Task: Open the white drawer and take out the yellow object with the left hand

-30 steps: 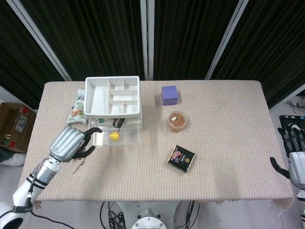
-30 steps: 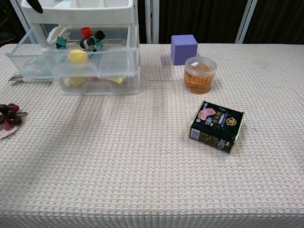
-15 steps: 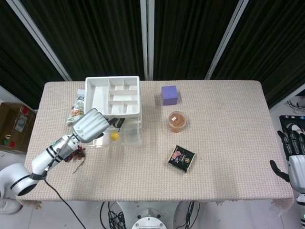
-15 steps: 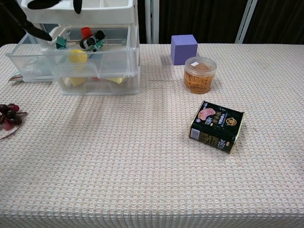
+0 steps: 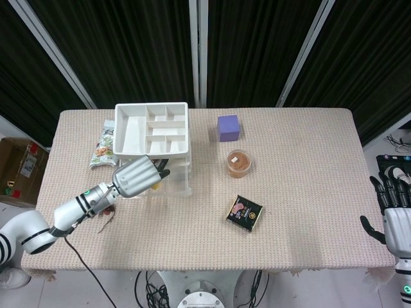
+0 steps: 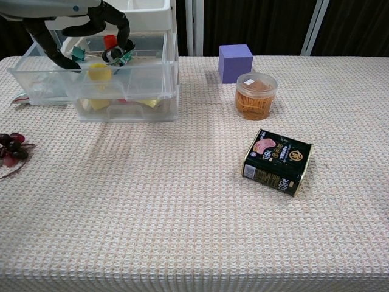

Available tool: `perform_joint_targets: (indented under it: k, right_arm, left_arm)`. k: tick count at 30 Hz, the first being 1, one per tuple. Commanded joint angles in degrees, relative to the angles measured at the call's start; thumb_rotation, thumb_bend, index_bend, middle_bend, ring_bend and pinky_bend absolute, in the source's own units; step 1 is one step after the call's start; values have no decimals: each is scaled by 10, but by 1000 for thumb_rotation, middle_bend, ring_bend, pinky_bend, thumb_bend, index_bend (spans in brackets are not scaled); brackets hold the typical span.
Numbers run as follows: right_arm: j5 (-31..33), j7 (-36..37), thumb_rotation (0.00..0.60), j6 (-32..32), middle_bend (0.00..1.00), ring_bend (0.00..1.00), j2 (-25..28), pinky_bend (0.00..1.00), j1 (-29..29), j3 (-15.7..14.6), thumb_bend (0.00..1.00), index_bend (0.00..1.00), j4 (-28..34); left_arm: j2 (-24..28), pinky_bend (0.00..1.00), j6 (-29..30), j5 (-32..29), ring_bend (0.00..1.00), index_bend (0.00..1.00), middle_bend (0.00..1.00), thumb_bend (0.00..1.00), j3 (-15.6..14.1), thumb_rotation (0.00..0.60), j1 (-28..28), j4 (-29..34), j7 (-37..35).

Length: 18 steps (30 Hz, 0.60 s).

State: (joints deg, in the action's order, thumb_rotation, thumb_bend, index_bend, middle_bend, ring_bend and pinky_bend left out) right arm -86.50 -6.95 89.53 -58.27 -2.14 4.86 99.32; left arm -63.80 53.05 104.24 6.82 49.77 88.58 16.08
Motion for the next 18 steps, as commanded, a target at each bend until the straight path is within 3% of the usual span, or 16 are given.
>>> perform_joint_targets:
  k: [1, 18]
  right_arm:
    - [2, -2, 600, -2, 4, 0, -1, 0, -1, 1, 200, 0, 1]
    - [16, -14, 600, -12, 4, 0, -8, 0, -4, 4, 200, 0, 7]
  left_arm:
    - [9, 1000, -10, -1, 885, 359, 765, 68, -6, 600, 6, 7, 3]
    - [16, 1000, -38, 2, 884, 365, 752, 61, -37, 600, 35, -4, -37]
